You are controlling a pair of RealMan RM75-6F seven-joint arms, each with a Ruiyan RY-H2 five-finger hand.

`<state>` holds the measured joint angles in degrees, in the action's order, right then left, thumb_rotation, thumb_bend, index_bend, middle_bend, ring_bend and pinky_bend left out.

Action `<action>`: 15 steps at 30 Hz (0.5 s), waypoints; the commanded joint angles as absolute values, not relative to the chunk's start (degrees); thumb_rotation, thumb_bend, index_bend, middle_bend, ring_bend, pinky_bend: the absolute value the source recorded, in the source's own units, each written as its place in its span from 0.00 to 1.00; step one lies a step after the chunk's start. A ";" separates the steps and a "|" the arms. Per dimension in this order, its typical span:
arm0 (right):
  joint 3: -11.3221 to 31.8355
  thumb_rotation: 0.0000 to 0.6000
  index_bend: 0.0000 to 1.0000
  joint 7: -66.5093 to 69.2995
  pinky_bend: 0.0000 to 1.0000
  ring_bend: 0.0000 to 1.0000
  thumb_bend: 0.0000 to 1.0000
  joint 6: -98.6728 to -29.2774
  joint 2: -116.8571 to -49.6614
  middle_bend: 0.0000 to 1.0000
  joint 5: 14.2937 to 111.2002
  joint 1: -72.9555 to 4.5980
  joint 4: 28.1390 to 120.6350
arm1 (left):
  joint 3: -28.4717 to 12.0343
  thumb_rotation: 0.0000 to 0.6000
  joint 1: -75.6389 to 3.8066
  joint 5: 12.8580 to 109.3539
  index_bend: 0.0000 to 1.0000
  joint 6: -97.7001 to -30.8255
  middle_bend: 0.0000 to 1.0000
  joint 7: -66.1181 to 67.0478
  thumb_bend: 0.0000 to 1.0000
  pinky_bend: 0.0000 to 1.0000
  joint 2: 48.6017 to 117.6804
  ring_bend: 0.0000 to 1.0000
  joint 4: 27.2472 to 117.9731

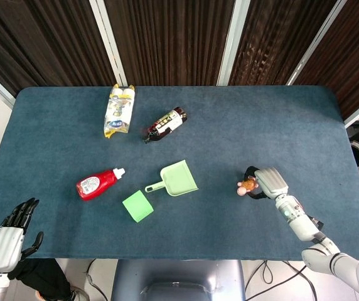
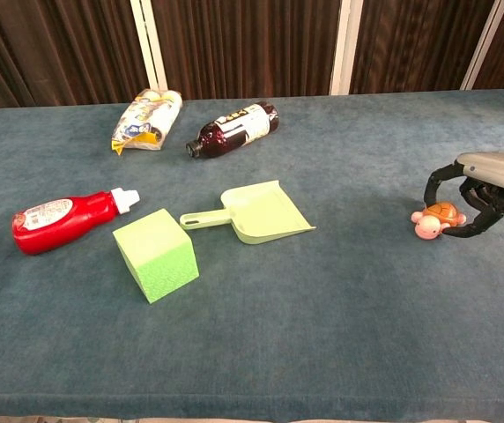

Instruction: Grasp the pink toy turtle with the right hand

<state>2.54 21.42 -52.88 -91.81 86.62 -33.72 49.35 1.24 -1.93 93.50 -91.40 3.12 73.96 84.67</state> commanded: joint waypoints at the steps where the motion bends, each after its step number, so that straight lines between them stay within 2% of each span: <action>1: 2.19 1.00 0.75 21.38 0.92 0.86 0.72 -53.36 -92.39 0.52 86.82 -33.64 48.35 | 1.21 1.00 -1.92 93.44 0.05 -91.34 0.08 3.04 0.40 0.33 74.04 0.11 84.64; 4: 1.96 1.00 0.82 21.53 0.93 0.88 0.93 -54.45 -92.92 0.58 87.19 -33.45 47.12 | 1.25 1.00 -1.97 93.50 0.05 -91.20 0.08 3.17 0.40 0.34 74.18 0.11 84.52; 6: 1.66 1.00 0.83 21.92 0.93 0.88 0.99 -55.04 -92.95 0.59 87.58 -33.36 46.71 | 1.31 1.00 -1.96 93.53 0.05 -91.13 0.08 3.17 0.40 0.34 74.23 0.11 84.47; 15: 1.16 1.00 0.82 25.05 0.93 0.91 1.00 -61.01 -92.43 0.65 89.39 -32.09 46.66 | 1.33 1.00 -1.97 93.62 0.05 -91.05 0.08 3.47 0.40 0.34 74.38 0.11 84.49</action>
<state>1.28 24.75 -60.56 -92.59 89.11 -32.34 46.60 1.33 -1.96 93.62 -91.05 3.47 74.38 84.49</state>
